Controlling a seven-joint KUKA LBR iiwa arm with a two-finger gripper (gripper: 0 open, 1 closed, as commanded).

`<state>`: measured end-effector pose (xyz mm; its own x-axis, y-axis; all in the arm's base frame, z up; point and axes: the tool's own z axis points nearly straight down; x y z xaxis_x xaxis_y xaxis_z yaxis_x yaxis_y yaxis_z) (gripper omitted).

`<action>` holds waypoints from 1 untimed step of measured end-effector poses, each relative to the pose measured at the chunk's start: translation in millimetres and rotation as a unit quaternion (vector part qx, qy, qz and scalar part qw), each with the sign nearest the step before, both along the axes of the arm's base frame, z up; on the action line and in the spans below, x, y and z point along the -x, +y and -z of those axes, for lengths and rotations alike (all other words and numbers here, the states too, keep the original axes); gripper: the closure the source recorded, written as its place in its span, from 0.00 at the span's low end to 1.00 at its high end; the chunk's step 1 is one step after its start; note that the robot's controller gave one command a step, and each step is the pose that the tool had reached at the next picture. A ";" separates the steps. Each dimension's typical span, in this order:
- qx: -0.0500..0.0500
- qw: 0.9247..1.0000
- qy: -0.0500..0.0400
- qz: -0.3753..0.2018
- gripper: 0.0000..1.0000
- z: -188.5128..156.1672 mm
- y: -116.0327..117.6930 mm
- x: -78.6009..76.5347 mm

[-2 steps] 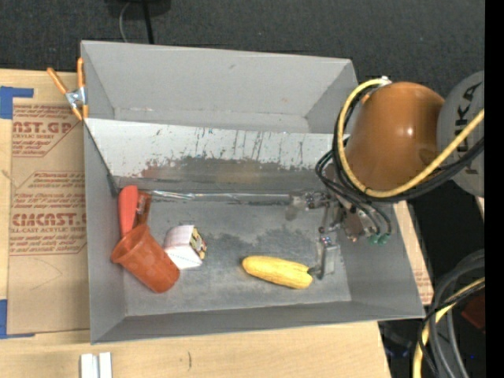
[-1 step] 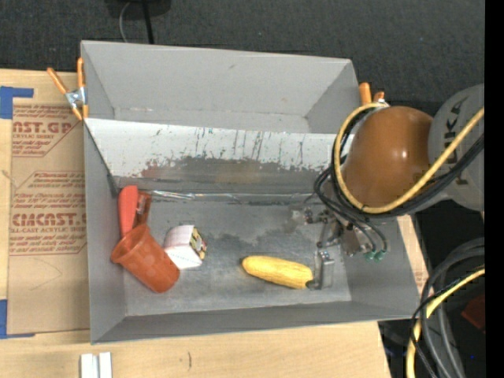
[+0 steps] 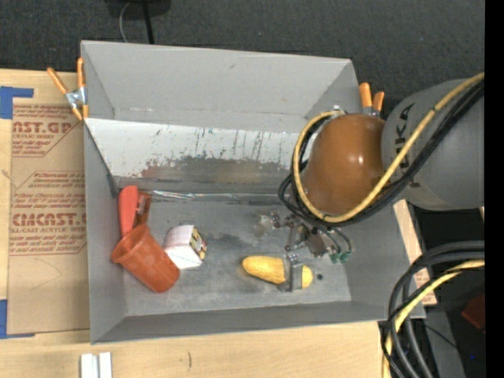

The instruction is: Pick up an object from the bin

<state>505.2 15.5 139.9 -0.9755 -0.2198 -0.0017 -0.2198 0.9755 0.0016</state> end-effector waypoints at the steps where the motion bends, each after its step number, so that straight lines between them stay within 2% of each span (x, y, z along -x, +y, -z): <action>1: 0.001 0.999 -0.002 -0.036 0.00 24.4 4.5 10.4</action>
Offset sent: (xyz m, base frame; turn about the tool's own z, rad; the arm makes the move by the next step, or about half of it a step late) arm -0.0152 -0.0040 -0.0649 -0.2350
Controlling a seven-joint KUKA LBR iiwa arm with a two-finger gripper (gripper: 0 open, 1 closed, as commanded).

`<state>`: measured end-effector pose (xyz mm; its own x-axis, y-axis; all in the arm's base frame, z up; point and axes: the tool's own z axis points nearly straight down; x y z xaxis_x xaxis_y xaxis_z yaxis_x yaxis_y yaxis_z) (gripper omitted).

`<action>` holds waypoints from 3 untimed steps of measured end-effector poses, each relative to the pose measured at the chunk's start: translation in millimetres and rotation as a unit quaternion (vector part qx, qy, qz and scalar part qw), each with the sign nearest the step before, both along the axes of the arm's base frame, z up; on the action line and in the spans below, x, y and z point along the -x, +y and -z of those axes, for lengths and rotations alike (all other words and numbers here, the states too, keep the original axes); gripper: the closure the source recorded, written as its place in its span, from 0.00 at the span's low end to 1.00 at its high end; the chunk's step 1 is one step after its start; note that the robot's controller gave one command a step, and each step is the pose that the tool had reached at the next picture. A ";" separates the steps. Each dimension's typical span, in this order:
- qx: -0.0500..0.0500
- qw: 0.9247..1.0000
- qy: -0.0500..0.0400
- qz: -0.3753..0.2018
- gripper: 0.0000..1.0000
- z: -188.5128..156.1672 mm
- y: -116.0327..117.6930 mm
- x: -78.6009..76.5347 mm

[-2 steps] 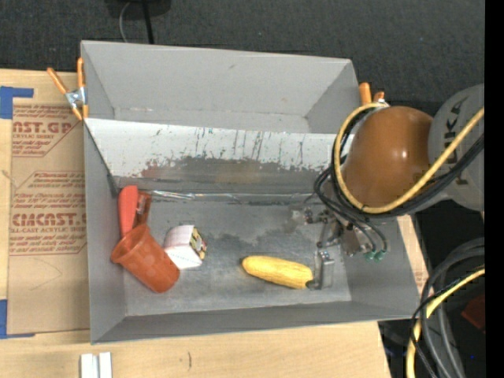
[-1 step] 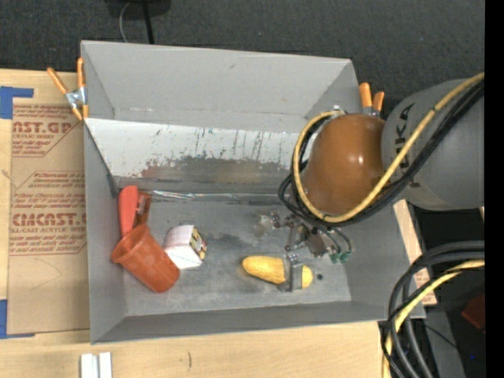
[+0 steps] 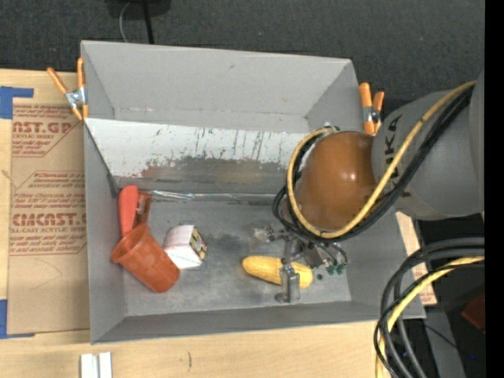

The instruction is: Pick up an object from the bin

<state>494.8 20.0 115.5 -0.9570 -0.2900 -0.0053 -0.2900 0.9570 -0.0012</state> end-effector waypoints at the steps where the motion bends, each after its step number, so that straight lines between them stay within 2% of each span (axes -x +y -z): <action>1: -0.001 0.997 0.002 -0.081 1.00 41.4 -7.6 5.1; 2: -0.001 0.997 0.000 -0.080 0.00 40.6 -7.5 3.8; 3: -0.001 0.997 0.002 -0.081 1.00 41.2 -7.5 5.0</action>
Offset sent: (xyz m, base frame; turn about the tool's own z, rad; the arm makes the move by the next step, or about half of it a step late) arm 0.0000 0.0000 0.0000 0.0000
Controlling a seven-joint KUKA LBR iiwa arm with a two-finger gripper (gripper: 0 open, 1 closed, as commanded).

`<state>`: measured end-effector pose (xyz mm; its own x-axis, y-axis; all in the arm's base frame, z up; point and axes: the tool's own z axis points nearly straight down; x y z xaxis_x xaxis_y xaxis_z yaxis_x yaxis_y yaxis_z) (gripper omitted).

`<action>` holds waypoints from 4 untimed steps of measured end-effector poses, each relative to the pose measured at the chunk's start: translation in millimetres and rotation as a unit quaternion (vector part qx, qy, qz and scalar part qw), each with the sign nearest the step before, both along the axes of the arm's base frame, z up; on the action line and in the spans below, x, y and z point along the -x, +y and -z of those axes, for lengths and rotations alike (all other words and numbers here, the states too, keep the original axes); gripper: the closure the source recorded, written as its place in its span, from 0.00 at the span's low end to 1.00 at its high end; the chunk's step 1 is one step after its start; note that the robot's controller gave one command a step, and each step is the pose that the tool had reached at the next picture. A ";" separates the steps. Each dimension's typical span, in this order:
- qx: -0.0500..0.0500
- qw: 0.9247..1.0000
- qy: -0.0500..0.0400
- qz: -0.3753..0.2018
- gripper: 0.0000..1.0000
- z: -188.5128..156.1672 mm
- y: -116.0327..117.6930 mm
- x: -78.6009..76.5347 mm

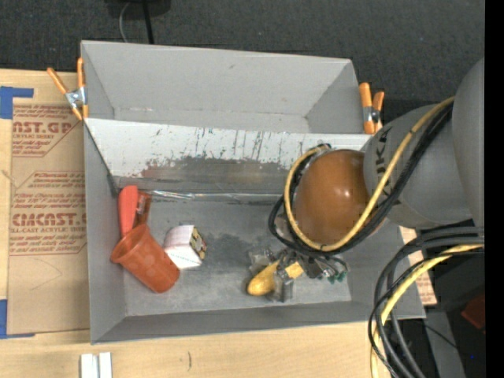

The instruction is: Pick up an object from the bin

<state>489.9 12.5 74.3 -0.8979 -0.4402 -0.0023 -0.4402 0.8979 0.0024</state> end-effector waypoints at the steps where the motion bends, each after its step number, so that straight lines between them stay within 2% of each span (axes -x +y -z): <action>1: 0.000 1.000 0.000 0.000 1.00 0.0 0.0 0.0; 2: 0.000 1.000 0.004 -0.001 1.00 -5.4 0.1 1.8; 3: -0.001 1.000 0.000 -0.018 1.00 -92.5 71.4 -2.7; 4: -0.001 1.000 0.000 -0.018 1.00 -92.5 71.4 -2.7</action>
Offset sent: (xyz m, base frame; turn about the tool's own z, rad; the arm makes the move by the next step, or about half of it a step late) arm 0.0027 0.0001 0.1242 -0.0335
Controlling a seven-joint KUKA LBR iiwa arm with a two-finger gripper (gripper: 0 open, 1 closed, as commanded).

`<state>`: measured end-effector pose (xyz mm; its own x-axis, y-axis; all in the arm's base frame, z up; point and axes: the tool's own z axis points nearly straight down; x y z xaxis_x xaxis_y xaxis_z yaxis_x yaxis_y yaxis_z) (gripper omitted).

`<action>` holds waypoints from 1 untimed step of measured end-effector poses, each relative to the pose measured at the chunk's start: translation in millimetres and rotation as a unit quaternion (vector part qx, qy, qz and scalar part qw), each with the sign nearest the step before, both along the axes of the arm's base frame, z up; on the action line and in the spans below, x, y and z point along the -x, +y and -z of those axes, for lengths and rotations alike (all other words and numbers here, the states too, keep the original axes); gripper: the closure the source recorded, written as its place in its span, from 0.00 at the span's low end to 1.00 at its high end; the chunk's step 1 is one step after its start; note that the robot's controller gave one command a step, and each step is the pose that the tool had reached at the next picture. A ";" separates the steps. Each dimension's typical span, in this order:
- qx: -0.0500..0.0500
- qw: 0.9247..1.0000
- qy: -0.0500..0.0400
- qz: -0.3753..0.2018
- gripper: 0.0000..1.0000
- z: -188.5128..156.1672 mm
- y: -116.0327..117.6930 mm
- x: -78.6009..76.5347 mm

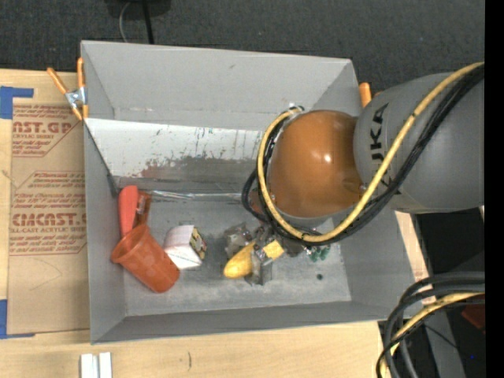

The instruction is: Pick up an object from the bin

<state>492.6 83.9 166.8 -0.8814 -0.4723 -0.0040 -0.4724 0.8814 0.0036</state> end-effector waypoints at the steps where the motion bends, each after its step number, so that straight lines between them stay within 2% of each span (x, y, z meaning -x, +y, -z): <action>1: -0.001 1.000 -0.001 0.001 1.00 -88.4 -1.9 -3.8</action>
Offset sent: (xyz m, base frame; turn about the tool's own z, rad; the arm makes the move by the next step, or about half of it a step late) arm 0.0000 0.0000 0.0000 0.0000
